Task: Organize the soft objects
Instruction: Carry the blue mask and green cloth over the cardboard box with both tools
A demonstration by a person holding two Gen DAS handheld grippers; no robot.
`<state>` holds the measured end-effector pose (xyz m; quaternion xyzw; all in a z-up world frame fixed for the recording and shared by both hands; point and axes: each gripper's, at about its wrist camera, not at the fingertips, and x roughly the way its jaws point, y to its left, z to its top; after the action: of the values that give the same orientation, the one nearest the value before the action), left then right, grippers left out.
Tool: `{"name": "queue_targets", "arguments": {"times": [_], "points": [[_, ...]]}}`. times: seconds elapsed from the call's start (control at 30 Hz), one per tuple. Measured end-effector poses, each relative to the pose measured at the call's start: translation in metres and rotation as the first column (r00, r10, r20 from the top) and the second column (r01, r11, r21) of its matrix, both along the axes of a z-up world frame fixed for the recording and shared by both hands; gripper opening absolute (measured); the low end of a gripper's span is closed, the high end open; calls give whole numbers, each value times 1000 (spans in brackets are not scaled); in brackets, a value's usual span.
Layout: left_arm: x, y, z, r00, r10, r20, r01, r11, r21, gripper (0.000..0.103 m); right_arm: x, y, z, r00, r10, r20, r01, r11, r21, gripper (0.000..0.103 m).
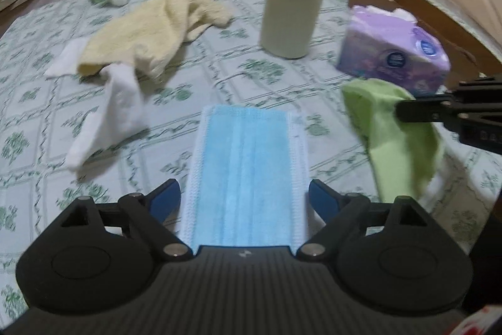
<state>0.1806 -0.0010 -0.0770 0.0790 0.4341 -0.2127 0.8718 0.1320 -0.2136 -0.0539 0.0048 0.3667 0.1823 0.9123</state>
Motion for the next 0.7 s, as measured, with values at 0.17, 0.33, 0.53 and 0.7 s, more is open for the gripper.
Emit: {"name": "queue_targets", "arguments": {"times": [0.17, 0.33, 0.53, 0.7], "points": [[-2, -12, -6, 998, -56, 21, 53, 993, 105, 90, 0, -2, 0, 1000, -8, -1, 8, 1000, 5, 2], [2, -9, -9, 999, -29, -18, 30, 996, 83, 86, -2, -3, 0, 1000, -6, 1, 6, 1000, 9, 2], [-5, -13, -1, 998, -50, -25, 52, 996, 69, 33, -4, -6, 2, 1000, -13, 4, 13, 1000, 14, 2], [-12, -18, 4, 999, -19, -27, 20, 998, 65, 2, -8, -6, 7, 1000, -12, 11, 12, 1000, 21, 2]]}}
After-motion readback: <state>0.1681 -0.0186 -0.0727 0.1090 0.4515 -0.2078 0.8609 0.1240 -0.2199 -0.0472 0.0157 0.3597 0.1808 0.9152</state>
